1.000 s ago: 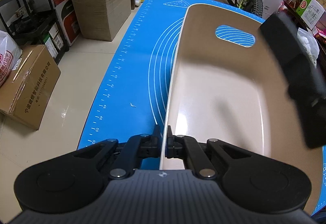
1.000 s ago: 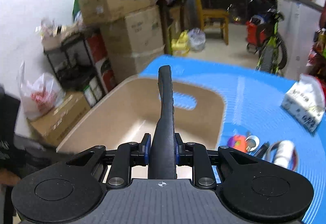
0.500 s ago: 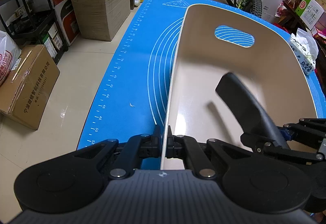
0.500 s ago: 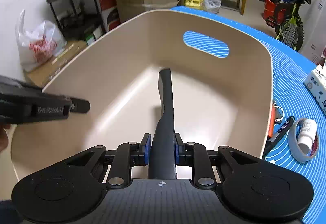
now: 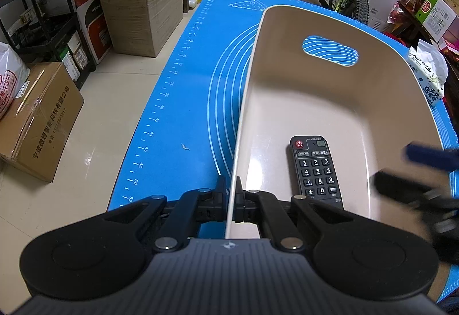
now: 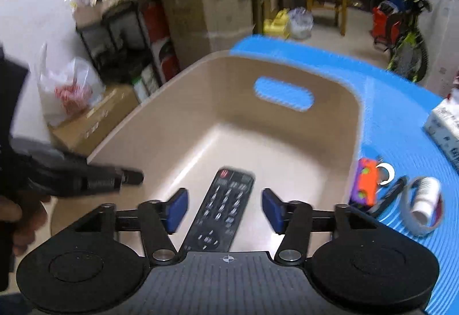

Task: Organize rigid objects
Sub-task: 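Move the right gripper back to the green ointment tin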

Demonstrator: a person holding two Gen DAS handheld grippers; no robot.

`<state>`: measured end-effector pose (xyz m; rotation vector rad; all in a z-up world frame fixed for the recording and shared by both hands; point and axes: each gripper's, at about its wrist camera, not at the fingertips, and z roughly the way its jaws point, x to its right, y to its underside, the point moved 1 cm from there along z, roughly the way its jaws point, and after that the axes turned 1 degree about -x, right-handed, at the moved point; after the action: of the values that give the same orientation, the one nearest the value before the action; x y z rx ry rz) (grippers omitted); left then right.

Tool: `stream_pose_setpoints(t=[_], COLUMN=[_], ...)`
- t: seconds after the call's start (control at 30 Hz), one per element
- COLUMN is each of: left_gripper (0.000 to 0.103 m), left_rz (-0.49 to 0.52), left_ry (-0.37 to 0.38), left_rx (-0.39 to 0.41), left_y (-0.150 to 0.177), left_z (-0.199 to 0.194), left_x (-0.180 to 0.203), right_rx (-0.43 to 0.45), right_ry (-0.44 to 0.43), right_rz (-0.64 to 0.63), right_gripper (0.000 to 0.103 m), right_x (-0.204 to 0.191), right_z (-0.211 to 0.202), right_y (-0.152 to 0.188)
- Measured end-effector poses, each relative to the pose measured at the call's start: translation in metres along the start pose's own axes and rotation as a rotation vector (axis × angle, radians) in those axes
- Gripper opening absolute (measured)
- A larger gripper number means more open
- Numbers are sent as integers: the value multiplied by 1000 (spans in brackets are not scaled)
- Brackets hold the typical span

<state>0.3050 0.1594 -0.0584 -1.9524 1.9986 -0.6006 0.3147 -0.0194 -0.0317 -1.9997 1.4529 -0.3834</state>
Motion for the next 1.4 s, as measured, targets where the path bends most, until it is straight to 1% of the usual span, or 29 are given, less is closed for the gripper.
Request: stream_pose_setpoints(t=[0.1,0.23,0.33,0.43,0.5,0.6,0.7,0.8,1.1,1.27,1.4], left_gripper=[4,4,4,4,4,4,4,4,4,4,4], left_rz=[0,-4,-6,-9,-10,-12,-13,-13,-16,-17,-16], left_ry=[-1,-1,1,4,5,8,9,9,12,13,12], left_rx=[0,-1,-1,-1,0,1,1,1,1,1,2], left_y=[0,0,0,0,0,1,1,1,1,1,1], left_z=[0,1,1,1,1,1,0,0,0,0,0], left_x=[0,0,-1,-1,-1,-1,-1,-2,-2,-2,-2], right_rx=[64,134,165,164,152,95,32,-8,-108,-138,-133], right_ry=[6,48,90,144,187,229,249,245,233,201,183], right_rz=[24,59,80,105,123,135,144,139,51,42,48], right_gripper=[74,78,82,87,92,93,93,93,93,93,93], right_x=[14,39,56,77,90,106,116,118,105,101,101], right_z=[-24,-52,-68,-78,-79,-75,-65,-52,-18,-3,6], right_y=[-4,-6,1,12,25,46,66,76,94,100,100])
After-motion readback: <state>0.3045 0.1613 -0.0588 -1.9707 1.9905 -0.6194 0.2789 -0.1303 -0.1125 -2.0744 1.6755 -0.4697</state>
